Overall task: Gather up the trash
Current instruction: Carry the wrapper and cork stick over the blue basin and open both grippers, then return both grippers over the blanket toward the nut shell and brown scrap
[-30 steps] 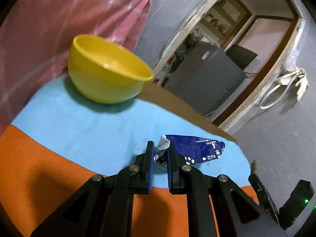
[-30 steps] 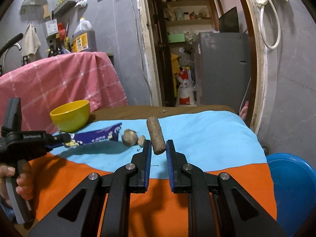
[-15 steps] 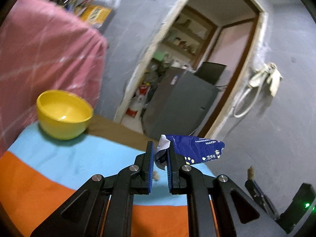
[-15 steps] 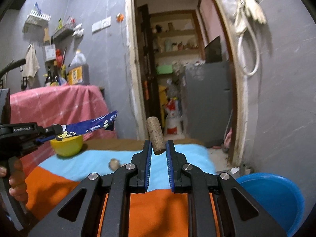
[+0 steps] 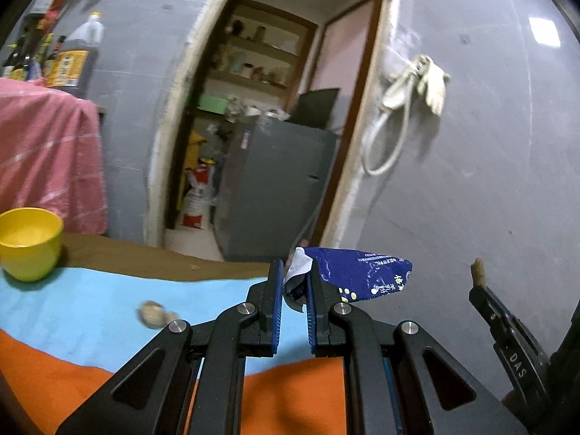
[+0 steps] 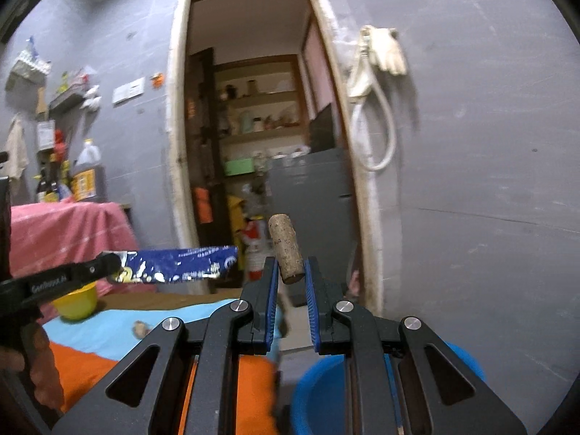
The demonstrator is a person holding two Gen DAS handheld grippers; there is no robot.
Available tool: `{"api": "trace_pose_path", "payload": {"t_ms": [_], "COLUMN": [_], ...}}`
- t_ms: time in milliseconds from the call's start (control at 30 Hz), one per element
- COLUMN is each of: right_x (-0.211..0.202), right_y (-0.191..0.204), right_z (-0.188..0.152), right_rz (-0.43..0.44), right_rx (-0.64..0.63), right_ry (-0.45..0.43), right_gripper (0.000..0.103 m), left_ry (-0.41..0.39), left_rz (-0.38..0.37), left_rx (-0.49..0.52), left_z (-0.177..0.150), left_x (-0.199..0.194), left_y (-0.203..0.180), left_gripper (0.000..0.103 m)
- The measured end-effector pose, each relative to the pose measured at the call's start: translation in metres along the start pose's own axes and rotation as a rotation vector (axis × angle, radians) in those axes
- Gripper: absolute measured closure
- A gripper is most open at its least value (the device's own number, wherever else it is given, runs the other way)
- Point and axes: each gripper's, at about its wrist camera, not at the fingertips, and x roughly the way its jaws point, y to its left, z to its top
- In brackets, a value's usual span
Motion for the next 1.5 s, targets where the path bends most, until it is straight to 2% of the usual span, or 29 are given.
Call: {"api": "trace_pose_path", "payload": {"t_ms": [100,233,400,600,733,1033,1133,1233,1400,1500], "right_x": [-0.002,0.002,0.015,0.031,0.035,0.045,0.043,0.043,0.045,0.043], "right_y": [-0.016,-0.04,-0.063,-0.079,-0.083,-0.094,-0.095,-0.095,-0.095,-0.095], "right_z": [-0.001,-0.006,-0.018,-0.035,-0.041,-0.051,-0.052,-0.05,-0.05,-0.048], "right_rz": [-0.054,-0.117,-0.175,-0.186,-0.186,-0.192,-0.196,-0.203,-0.203,-0.21], "right_rx": [0.016,0.061,0.128,0.184,0.2,0.24,0.248,0.253,0.25,0.245], "right_ry": [0.007,0.058,0.167,0.299,0.341,0.421,0.431,0.424,0.421,0.406], "right_gripper": [0.09,0.09,0.09,0.09,0.09,0.089,0.088,0.075,0.073,0.066], "left_ry": [0.039,0.081,0.156,0.277,0.335,0.508,0.516,0.51,0.499,0.471], "left_rz": [-0.022,-0.045,-0.059,-0.084,-0.082,-0.065,-0.085,-0.108,-0.116,-0.11], "left_rx": [0.01,0.023,0.058,0.095,0.105,0.003,-0.009,-0.002,0.009,0.007], "left_z": [-0.006,-0.015,-0.03,-0.052,-0.068,-0.087,-0.087,-0.084,-0.078,-0.073], "left_x": [0.017,0.035,0.053,0.079,0.092,0.129,0.13,0.128,0.121,0.114], "left_y": [-0.019,-0.041,-0.065,-0.084,-0.091,-0.077,-0.07,-0.069,-0.071,-0.067], "left_gripper": [0.094,0.094,0.094,0.094,0.094,0.091,0.085,0.075,0.067,0.062]}}
